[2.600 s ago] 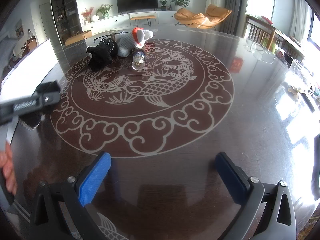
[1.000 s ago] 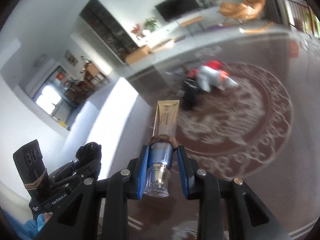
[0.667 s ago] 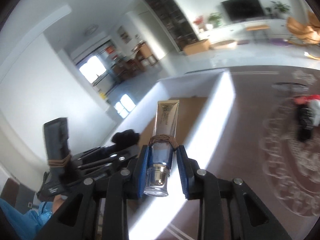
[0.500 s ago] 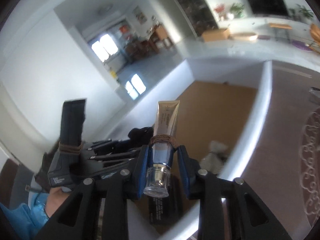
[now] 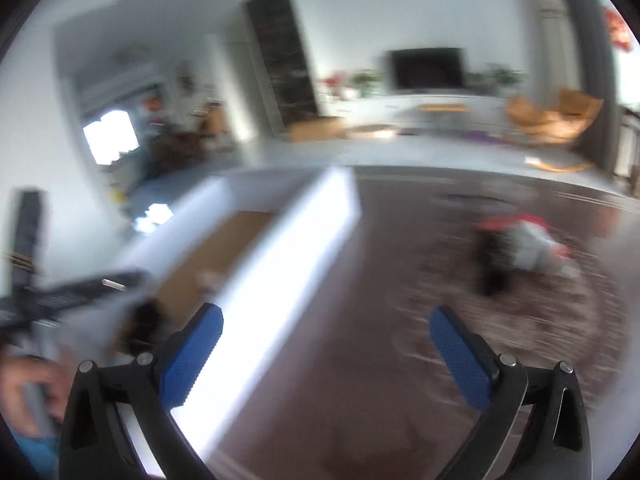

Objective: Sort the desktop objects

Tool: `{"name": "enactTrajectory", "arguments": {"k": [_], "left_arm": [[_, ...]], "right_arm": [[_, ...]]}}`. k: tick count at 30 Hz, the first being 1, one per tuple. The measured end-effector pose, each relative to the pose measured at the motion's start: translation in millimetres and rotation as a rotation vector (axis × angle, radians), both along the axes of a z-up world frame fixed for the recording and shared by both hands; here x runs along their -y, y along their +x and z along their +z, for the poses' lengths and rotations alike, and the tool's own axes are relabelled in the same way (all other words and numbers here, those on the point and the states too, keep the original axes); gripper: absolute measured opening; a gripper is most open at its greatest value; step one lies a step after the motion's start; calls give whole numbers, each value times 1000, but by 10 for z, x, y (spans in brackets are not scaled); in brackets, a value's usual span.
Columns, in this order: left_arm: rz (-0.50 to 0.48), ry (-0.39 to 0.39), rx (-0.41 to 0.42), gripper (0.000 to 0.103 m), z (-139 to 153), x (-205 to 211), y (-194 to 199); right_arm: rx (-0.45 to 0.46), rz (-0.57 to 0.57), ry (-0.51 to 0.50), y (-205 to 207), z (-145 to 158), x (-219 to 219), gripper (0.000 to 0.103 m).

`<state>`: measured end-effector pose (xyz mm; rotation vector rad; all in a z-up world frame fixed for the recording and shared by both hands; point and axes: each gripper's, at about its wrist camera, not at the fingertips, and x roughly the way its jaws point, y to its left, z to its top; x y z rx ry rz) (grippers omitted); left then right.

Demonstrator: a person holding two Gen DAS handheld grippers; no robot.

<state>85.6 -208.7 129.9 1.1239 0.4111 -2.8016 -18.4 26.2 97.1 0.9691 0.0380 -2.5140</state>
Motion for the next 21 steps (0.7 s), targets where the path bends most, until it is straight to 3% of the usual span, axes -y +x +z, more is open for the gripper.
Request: {"name": "enactTrajectory", "arguments": {"k": [1, 3, 5, 7, 9, 12, 15, 21], "left_arm": [[-66, 2, -12, 77, 48, -231, -47], [-186, 5, -17, 95, 81, -681, -140], [-270, 17, -10, 101, 15, -1062, -188], [-369, 45, 57, 101, -140, -1481, -325], [-441, 54, 105, 101, -428, -1820, -479], [-433, -3, 152, 101, -774, -2084, -695], [-383, -47, 175, 101, -1049, -2181, -989], [-300, -122, 170, 101, -1297, -2180, -1329]], "right_arm": [[16, -71, 32, -33, -94, -228, 103], [60, -230, 66, -106, -306, -722, 103], [97, -344, 89, -164, -428, -1050, 103], [138, -445, 114, -231, -595, -1354, 103], [194, -509, 143, -239, -702, -1614, 103], [224, -521, 166, -228, -792, -1753, 103], [195, -522, 188, -153, -810, -1830, 103], [197, -508, 198, -161, -883, -1844, 103]]}}
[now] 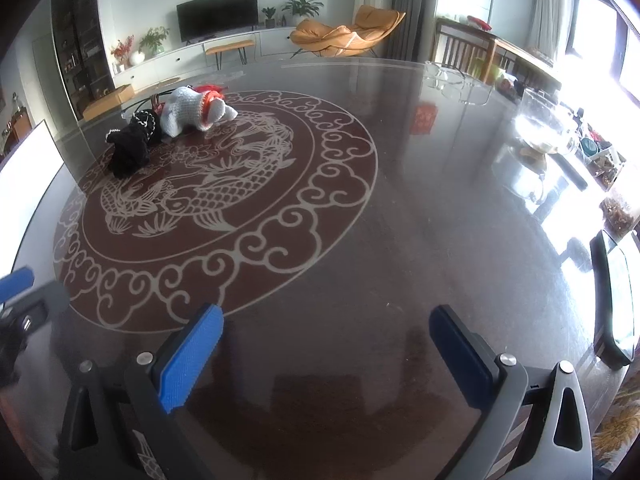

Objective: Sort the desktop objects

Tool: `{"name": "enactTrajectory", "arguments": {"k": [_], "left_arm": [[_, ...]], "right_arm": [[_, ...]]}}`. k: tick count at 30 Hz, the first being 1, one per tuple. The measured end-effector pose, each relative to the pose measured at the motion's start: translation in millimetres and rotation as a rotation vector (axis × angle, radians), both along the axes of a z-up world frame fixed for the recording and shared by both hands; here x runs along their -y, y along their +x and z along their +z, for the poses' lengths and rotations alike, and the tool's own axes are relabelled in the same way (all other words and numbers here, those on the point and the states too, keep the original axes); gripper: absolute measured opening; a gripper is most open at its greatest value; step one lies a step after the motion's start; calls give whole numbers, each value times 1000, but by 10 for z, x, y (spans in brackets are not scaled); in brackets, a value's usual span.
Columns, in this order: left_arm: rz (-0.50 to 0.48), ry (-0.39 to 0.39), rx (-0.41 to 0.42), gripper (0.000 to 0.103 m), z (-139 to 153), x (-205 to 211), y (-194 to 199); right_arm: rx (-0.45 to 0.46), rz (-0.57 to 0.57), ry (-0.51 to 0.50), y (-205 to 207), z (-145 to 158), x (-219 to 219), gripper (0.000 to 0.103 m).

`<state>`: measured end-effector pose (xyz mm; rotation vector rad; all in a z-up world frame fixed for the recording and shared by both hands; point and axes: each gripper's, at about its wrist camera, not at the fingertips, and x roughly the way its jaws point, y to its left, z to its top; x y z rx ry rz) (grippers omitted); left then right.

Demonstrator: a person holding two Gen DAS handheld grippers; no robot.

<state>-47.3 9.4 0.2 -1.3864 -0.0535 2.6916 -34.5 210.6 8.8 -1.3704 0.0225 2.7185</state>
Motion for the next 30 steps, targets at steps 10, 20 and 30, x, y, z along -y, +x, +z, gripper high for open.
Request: {"name": "enactTrajectory", "arguments": {"k": [10, 20, 30], "left_arm": [[-21, -87, 8, 103, -176, -137, -69], [-21, -86, 10, 103, -167, -150, -62], [-16, -86, 9, 103, -142, -158, -39]], "right_arm": [[2, 60, 40, -19, -52, 151, 103], [17, 52, -19, -32, -84, 98, 103], [18, 50, -19, -32, -83, 102, 103]]}}
